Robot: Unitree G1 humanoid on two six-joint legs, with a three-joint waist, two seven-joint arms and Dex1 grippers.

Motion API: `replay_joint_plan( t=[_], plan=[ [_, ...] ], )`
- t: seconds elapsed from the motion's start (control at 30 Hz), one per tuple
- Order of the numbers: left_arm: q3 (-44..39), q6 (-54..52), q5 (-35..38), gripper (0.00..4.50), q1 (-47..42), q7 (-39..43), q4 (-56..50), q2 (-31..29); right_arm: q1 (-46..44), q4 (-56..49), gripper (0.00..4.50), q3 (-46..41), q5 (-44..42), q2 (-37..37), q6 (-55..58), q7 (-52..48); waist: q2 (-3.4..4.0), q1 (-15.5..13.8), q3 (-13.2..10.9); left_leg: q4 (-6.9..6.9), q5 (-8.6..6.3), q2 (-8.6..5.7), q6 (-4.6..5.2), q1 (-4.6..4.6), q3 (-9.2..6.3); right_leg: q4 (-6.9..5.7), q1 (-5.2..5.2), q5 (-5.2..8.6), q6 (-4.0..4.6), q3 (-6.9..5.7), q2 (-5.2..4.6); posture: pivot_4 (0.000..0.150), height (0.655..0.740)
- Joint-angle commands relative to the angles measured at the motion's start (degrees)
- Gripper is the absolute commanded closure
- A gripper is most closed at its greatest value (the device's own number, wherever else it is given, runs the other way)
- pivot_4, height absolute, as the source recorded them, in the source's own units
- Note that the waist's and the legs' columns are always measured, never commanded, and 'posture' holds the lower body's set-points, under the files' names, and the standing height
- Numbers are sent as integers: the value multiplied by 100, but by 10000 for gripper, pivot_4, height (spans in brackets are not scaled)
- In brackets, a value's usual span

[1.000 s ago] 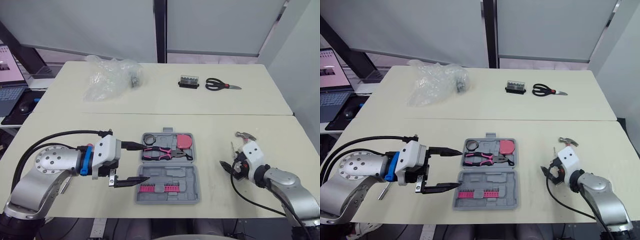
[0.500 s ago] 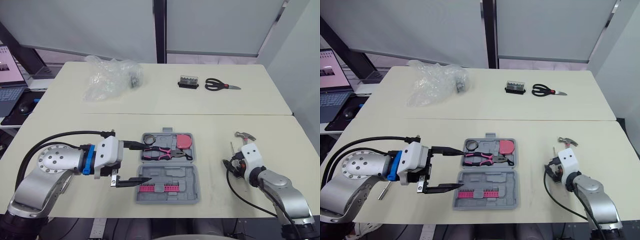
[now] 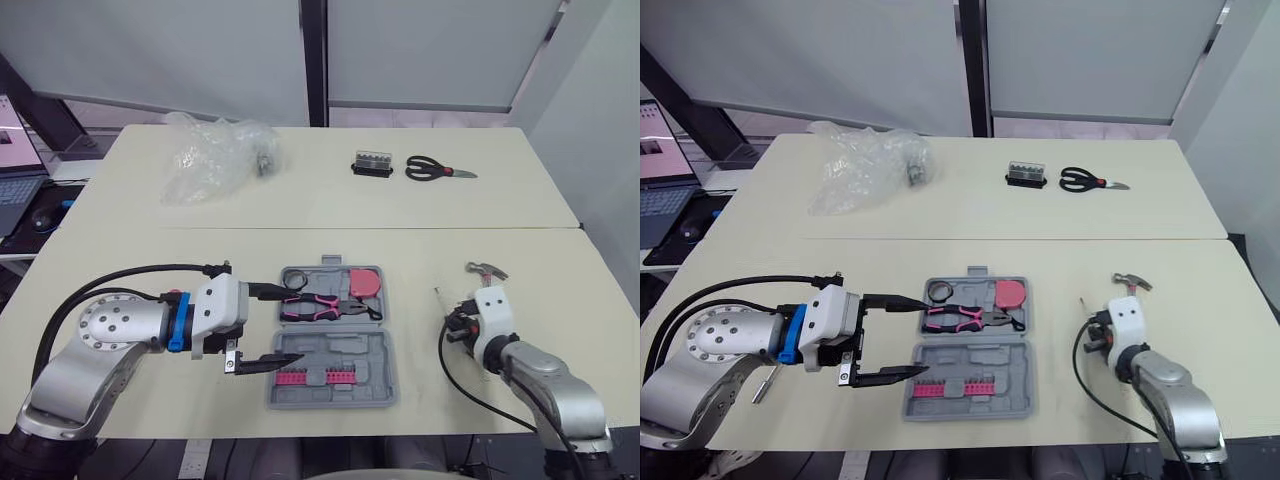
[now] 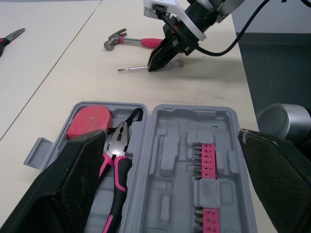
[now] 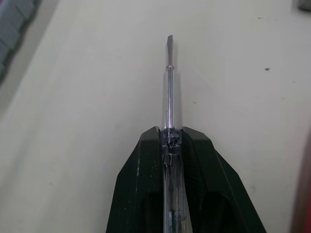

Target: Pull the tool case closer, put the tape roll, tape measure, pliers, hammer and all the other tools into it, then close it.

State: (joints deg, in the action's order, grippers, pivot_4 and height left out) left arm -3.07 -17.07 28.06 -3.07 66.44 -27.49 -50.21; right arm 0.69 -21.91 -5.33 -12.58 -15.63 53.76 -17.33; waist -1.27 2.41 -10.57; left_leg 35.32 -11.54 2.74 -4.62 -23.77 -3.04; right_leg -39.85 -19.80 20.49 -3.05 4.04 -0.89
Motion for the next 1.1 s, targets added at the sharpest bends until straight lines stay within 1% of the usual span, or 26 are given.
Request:
replay_joint_plan(
  t=[0.03, 0.23, 0.43, 0.73, 0.8, 0.93, 0.97, 1.1],
  plan=[
    [-46, 66, -13, 0, 7, -96, -199, 17, -121, -374, 42128, 66, -143, 350, 320, 306, 0, -3, 0, 0, 0, 0, 0, -1, 1, -2, -3, 0, 0, 1, 0, 1500, 7400],
    [-48, -18, 3, 0, 42, -214, -304, 2, -122, -459, 42128, 136, -114, 887, 470, 768, 1, -7, 0, 0, 0, -1, 0, -14, 5, -4, -20, 0, 0, 4, -2, 1500, 7400],
    [-13, -160, 36, 0, -33, -319, -419, -24, -115, -408, 42128, 170, -79, 1043, 383, 1005, 1, -5, 0, -1, 0, -1, 0, -12, 7, -7, -22, 0, 0, 5, -2, 1500, 7400],
    [-7, -273, 11, 0, -12, -408, -536, -10, -168, -228, 42128, -90, -327, 1318, 454, 1094, 1, 0, 0, -1, 0, -1, 0, -12, 7, -7, -23, 0, 0, 6, -1, 1500, 7400],
    [-13, -272, 2, 0, 18, -425, -560, -7, -183, -274, 34814, -162, -371, 1373, 490, 1141, 1, 0, 0, -1, 0, -1, 0, -12, 7, -8, -23, 0, 0, 6, -1, 1500, 7400],
    [-30, -285, -7, 0, 84, -465, -610, -39, -286, -557, 25868, -421, -686, 1436, 754, 1099, 1, 0, 0, -1, 0, -1, 0, -12, 7, -8, -23, 0, 0, 6, -2, 1500, 7400],
    [-44, -295, 1, 0, 96, -479, -626, -47, -318, -703, 23881, -504, -839, 1329, 831, 962, 1, -1, -1, -1, 0, -1, 0, -12, 8, -7, -23, 0, 0, 6, -2, 1500, 7400],
    [-110, -269, -22, 0, 217, -513, -663, -66, -433, -997, 13490, -893, -1303, 764, 1079, 518, 3, -4, -2, -3, 0, -2, 0, -14, 10, -6, -25, 0, 0, 7, -3, 1500, 7400]
  ],
)
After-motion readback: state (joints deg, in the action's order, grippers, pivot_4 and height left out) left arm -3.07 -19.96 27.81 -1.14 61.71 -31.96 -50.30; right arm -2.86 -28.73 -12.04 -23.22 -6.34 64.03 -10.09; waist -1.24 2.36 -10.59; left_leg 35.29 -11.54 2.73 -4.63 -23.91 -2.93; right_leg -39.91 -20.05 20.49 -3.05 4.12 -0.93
